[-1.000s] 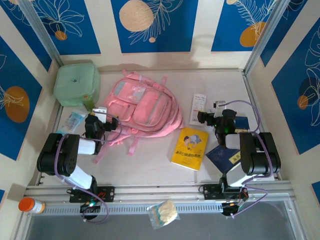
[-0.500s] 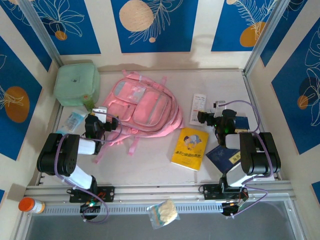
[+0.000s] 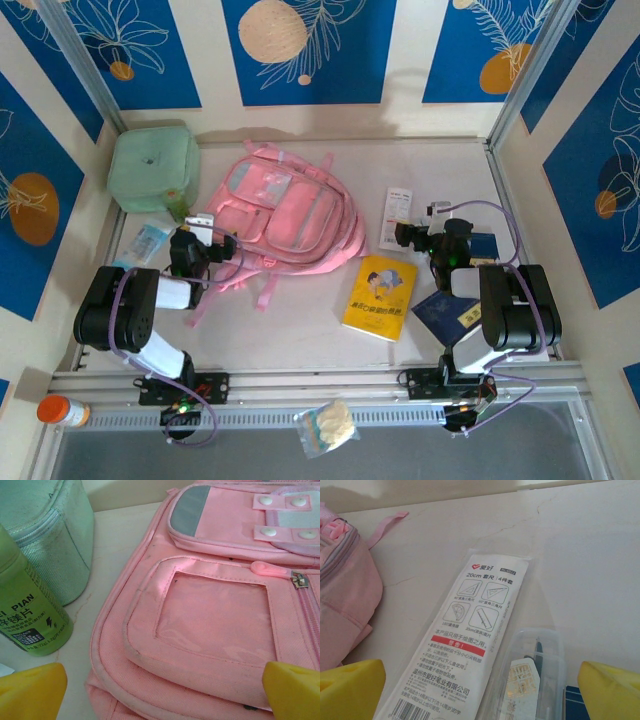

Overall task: Pack the student bag
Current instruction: Rotate the student bag at the center of the table.

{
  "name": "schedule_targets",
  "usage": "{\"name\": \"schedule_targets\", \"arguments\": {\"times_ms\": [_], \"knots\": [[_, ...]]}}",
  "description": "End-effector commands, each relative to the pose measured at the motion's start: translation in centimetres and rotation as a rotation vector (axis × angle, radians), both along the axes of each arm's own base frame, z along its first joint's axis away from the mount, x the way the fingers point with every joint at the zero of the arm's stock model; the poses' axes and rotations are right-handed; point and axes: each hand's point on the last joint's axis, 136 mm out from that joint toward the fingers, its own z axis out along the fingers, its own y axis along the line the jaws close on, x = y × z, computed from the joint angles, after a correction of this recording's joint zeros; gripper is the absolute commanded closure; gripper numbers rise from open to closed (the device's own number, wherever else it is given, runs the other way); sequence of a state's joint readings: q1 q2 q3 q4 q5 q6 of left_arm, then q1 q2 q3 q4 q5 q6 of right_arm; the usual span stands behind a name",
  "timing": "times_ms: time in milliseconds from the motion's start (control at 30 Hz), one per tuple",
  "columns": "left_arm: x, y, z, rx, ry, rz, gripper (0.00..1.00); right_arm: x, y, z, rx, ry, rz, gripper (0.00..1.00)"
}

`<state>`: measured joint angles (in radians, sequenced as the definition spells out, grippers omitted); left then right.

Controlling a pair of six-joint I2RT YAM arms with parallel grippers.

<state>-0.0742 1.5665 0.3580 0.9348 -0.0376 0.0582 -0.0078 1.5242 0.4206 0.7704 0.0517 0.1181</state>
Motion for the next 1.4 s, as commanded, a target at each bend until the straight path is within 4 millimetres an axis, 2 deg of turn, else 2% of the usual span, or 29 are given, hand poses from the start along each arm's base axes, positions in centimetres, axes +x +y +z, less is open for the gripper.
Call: {"name": "schedule_targets", "arguments": {"times_ms": [0, 133, 233, 333, 467, 600, 700, 800, 900, 1033, 1233, 1367], "knots": [[0.6, 0.2, 0.9, -0.003, -0.025, 0.015, 0.00, 0.2, 0.1, 0.6, -0.020, -0.032, 0.013, 0.01], [0.2, 0.6, 1.5, -0.010, -0.050, 0.040, 0.01, 0.2, 0.3, 1.2, -0.032, -0.036, 0.017, 0.01], [-0.6, 1.2, 2.9, -0.012, -0.093, 0.067, 0.01, -0.2, 1.1, 2.2, -0.064, -0.041, 0.033, 0.01], [-1.3, 1.9, 4.3, -0.014, -0.112, 0.108, 0.01, -0.5, 0.5, 3.5, -0.067, -0.036, -0.011, 0.01], [-2.2, 2.1, 6.8, -0.053, -0.125, 0.127, 0.01, -0.8, -0.3, 6.4, -0.012, -0.024, -0.065, 0.01], [-3.2, 2.6, 9.6, -0.213, -0.105, 0.206, 0.01, -1.6, -1.2, 9.4, 0.115, -0.016, -0.149, 0.01], [-4.6, 3.6, 11.0, -0.306, -0.099, 0.294, 0.01, -3.0, -3.2, 9.3, 0.286, 0.099, -0.327, 0.01], [-6.0, 4.5, 10.8, -0.436, -0.153, 0.371, 0.01, -4.3, -4.0, 8.0, 0.437, 0.185, -0.394, 0.01], [-6.8, 4.4, 10.4, -0.520, -0.071, 0.407, 0.01, -4.9, -2.7, 7.3, 0.498, 0.269, -0.332, 0.01], [-7.6, 1.8, 9.4, -0.589, 0.125, 0.334, 0.01, -5.9, 0.4, 6.3, 0.503, 0.378, -0.261, 0.01], [-10.4, -1.9, 6.3, -0.780, 0.371, 0.288, 0.01, -7.3, 7.2, 5.1, 0.489, 0.546, -0.121, 0.01], [-12.4, -4.3, 4.9, -0.845, 0.467, 0.229, 0.01, -8.0, 12.3, 4.4, 0.454, 0.649, -0.008, 0.01]]}}
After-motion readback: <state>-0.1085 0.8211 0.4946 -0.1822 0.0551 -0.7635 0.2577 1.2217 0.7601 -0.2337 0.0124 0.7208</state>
